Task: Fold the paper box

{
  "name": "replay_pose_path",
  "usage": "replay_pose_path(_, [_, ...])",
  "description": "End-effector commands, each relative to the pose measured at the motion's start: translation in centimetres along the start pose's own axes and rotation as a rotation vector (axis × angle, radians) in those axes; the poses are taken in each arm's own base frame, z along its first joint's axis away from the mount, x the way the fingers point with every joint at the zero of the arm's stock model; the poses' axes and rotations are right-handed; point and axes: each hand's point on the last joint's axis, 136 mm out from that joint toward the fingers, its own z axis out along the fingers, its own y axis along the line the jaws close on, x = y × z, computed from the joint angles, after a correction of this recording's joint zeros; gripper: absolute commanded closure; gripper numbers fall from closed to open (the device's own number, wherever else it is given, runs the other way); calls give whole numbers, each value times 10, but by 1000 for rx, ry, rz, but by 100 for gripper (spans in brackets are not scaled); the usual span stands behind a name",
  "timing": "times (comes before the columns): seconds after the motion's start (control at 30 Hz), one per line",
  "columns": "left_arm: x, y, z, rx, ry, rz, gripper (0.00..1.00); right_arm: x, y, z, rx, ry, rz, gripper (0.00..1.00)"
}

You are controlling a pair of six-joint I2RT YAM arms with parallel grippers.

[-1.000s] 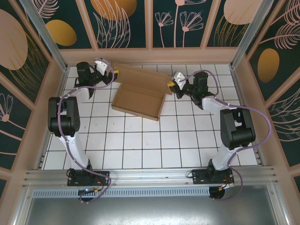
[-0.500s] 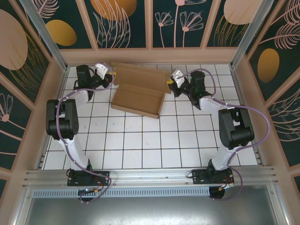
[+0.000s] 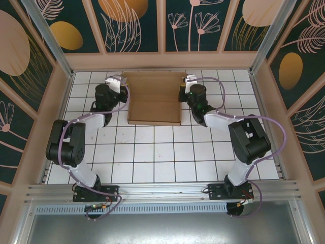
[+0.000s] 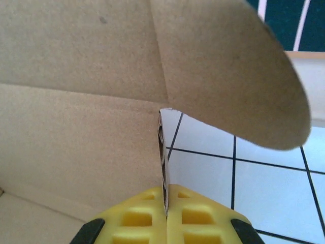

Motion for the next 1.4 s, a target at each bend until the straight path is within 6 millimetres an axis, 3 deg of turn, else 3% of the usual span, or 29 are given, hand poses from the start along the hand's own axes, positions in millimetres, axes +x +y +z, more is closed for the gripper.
replay_pose_path(0.0, [16, 9, -8, -128, 1, -285, 100, 16, -7, -1, 99, -21, 191, 100])
replay_pose_path(0.17, [26, -13, -33, -133, -81, -291, 100, 27, 5, -8, 79, -69, 276, 100])
replay_pose_path(0.37, [40, -18, -43, -136, -107, -366, 100, 35, 21, -26, 16, -141, 268, 100])
replay_pose_path(0.67, [85, -31, -51, -144, -32, -411, 100, 75, 30, -42, -17, -84, 250, 100])
replay_pose_path(0.93, [112, -22, -67, -189, 5, -457, 100, 96, 34, -54, -17, -48, 262, 100])
replay_pose_path(1.23, [134, -22, -72, -189, 57, -493, 100, 116, 33, -61, 2, -1, 278, 100])
replay_pose_path(1.37, [133, -24, -71, -181, 62, -495, 100, 115, 35, -60, 4, -1, 293, 100])
